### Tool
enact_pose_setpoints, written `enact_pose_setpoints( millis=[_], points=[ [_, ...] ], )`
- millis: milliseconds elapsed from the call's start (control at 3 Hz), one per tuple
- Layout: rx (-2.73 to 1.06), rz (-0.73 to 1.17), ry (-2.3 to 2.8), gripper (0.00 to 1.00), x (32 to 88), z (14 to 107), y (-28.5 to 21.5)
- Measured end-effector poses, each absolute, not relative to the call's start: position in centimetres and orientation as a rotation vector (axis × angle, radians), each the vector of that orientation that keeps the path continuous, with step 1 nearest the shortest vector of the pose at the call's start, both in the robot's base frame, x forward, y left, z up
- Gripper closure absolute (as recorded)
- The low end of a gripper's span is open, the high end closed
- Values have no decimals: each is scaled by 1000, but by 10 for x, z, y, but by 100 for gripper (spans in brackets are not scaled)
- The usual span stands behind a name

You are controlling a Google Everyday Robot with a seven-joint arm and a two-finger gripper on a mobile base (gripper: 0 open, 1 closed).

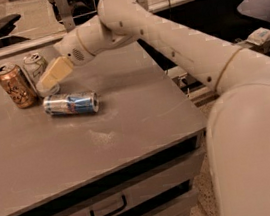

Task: Move 7up can near orange can

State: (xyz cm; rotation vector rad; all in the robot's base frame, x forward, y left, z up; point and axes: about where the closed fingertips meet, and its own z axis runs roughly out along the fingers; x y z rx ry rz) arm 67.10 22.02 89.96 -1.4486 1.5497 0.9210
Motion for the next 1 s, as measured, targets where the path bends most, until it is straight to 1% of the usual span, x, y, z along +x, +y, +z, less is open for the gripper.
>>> enact_pose_setpoints(
  millis=[667, 1000],
  points=[
    [-1238, 730, 1617, 0, 671, 929, 118],
    [-1210, 703, 1630, 0, 672, 929, 104]
  ],
)
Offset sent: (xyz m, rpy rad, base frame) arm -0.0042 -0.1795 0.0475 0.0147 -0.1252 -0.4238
